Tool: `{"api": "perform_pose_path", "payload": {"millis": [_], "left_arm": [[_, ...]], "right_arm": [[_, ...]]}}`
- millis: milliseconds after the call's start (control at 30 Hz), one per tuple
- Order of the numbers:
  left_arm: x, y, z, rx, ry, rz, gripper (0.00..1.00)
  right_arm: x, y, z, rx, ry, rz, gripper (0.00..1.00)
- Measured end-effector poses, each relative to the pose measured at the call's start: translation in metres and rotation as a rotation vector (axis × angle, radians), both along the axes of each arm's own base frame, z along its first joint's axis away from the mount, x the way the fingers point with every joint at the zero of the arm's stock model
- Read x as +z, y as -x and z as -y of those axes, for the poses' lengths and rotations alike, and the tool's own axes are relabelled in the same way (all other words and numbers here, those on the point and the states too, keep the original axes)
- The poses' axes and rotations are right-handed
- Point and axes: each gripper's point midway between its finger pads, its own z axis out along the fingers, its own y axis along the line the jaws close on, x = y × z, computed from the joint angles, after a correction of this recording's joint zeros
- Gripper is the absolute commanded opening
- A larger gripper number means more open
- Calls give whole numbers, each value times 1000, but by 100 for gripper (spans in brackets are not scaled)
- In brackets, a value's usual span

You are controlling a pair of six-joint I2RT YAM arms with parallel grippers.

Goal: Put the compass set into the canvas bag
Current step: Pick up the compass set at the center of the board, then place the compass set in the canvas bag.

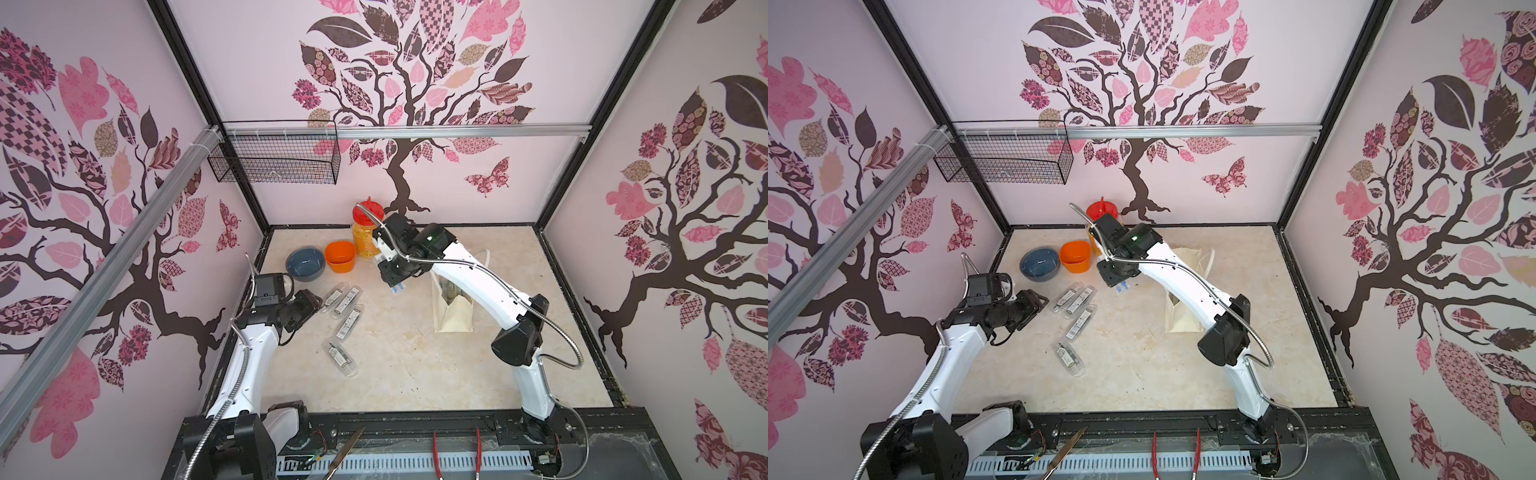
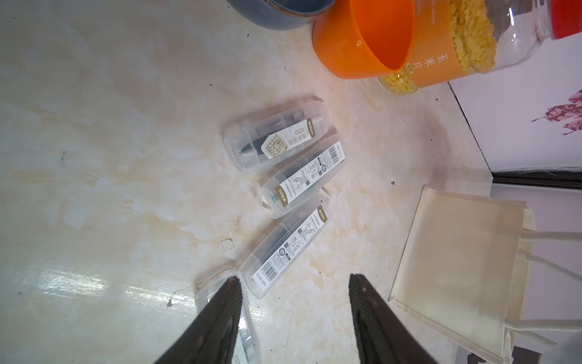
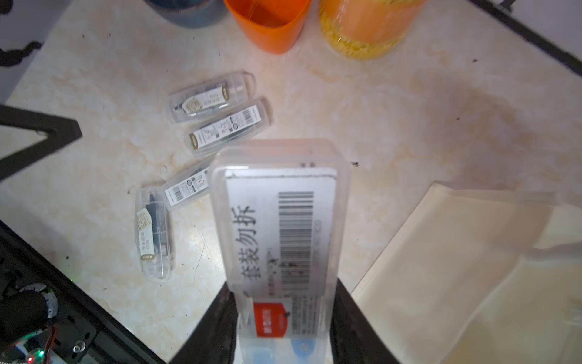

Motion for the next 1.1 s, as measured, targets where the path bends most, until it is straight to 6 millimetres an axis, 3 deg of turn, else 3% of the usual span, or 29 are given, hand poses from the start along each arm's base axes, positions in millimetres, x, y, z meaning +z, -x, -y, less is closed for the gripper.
{"api": "perform_pose_path", "payload": {"millis": [267,367,500,600,700,1100], "left_arm": [[-3,-4,8,-12,9,-6,59],[-3,-5,9,-13,11,-4,59],[-3,-5,10,-16,12,-5,59],[-3,-5,10,-15,11,-5,59],[-3,-6,10,-13,13,-5,59],[-3,-5,11,-15,15,-7,59]], "right_arm": [[57,-32,56,-124,-73,105,45],[66,-44,94,-209,-87,115,45],[62,-53,144,-319,-82,108,45],[51,-55,171,-388,-75,86,45],[33,-55,184,-429,-57,51,45],[-62,-35,189,-476,34,-133,46]]}}
